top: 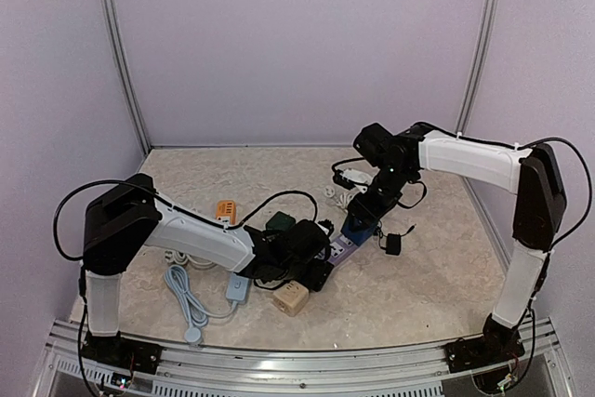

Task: Insert the plug
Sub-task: Insert the plug into the socket.

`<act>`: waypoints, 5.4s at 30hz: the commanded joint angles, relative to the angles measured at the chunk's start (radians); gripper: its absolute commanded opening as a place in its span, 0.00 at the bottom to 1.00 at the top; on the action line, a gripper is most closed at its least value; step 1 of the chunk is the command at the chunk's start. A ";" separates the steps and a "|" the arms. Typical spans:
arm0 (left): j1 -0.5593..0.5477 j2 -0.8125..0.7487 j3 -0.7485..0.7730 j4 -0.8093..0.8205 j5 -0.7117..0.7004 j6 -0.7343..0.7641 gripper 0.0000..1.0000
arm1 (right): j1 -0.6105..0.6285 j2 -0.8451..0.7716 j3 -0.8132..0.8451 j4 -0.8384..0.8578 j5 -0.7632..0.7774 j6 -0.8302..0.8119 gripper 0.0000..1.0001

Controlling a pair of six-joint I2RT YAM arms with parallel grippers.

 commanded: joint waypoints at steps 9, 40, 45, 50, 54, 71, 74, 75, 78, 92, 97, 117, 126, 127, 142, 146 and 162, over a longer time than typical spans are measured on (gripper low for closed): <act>0.007 0.000 -0.051 -0.002 0.086 0.037 0.68 | 0.042 0.065 0.077 -0.036 0.034 0.004 0.09; 0.003 -0.013 -0.039 -0.003 0.108 0.011 0.68 | 0.052 0.090 0.041 0.029 0.059 0.070 0.08; 0.003 -0.014 -0.038 -0.003 0.108 0.011 0.68 | 0.056 0.089 0.016 0.033 0.068 0.078 0.07; 0.004 -0.016 -0.038 -0.008 0.107 0.012 0.68 | 0.055 0.080 0.022 0.020 0.074 0.076 0.07; 0.005 -0.020 -0.041 -0.010 0.105 0.017 0.68 | 0.056 0.058 0.028 0.000 0.088 0.073 0.08; 0.005 -0.021 -0.040 -0.004 0.112 0.012 0.68 | 0.055 0.048 0.023 -0.013 0.123 0.076 0.07; 0.004 -0.022 -0.043 -0.004 0.113 0.011 0.68 | 0.055 0.052 0.019 -0.003 0.115 0.080 0.07; 0.005 -0.023 -0.043 -0.003 0.113 0.011 0.68 | 0.055 0.054 0.019 -0.002 0.114 0.083 0.07; 0.005 -0.023 -0.043 -0.005 0.113 0.006 0.68 | 0.057 0.063 0.018 0.001 0.100 0.092 0.07; 0.005 -0.012 -0.026 -0.021 0.101 -0.009 0.68 | 0.072 0.074 0.005 0.006 0.068 0.167 0.05; 0.005 -0.012 -0.022 -0.021 0.102 -0.009 0.68 | 0.076 0.076 0.007 -0.002 0.087 0.176 0.05; 0.009 -0.011 -0.016 -0.020 0.120 -0.009 0.62 | 0.077 0.074 -0.065 0.049 0.108 0.138 0.00; 0.011 -0.008 -0.012 -0.024 0.123 -0.010 0.52 | 0.078 0.089 -0.040 0.032 0.109 0.124 0.00; 0.011 -0.008 -0.013 -0.025 0.123 -0.010 0.51 | 0.078 0.090 -0.040 0.033 0.108 0.122 0.00; 0.008 0.007 0.010 -0.054 0.092 -0.015 0.41 | 0.081 0.133 0.035 -0.050 0.108 0.101 0.00; -0.006 0.031 0.042 -0.089 0.047 -0.010 0.35 | 0.080 0.139 0.034 -0.058 0.101 0.099 0.00; -0.021 0.066 0.074 -0.111 0.012 0.005 0.20 | 0.082 0.147 0.054 -0.089 0.110 0.087 0.01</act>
